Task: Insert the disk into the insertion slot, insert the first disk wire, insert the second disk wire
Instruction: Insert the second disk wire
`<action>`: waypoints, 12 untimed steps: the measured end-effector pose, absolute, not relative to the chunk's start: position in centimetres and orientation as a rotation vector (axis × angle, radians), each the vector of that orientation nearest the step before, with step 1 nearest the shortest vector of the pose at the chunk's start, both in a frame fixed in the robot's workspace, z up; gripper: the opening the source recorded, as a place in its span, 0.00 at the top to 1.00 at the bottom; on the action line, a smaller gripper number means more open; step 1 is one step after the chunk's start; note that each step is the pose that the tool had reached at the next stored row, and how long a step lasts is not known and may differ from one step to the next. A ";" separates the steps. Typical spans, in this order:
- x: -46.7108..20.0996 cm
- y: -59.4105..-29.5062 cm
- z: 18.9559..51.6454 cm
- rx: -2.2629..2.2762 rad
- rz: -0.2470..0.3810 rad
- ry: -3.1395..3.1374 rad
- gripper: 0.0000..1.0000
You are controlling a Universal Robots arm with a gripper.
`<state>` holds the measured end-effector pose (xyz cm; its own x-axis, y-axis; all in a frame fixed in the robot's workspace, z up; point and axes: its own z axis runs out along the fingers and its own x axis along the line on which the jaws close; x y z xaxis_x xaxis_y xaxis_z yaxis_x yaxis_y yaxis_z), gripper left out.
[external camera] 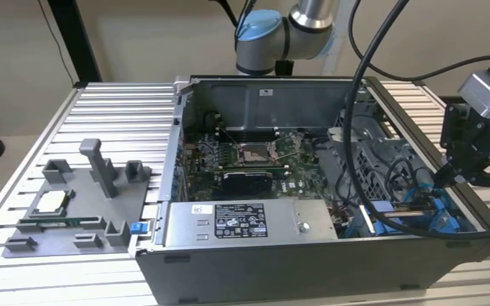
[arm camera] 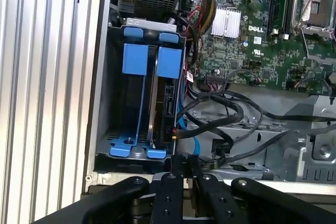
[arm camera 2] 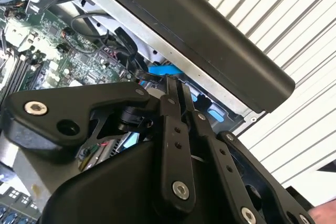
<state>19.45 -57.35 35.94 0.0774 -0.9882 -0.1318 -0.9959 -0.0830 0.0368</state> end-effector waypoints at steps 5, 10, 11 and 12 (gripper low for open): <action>19.4 -57.3 36.0 -2.259 0.188 2.084 1.00; 19.4 -57.3 36.8 -2.258 0.190 2.083 1.00; 19.3 -57.3 37.0 -2.258 0.189 2.083 1.00; 19.3 -57.3 37.1 -2.258 0.189 2.083 1.00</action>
<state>19.30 -57.25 37.14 0.0772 -0.9881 -0.1330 -0.9959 -0.0828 0.0369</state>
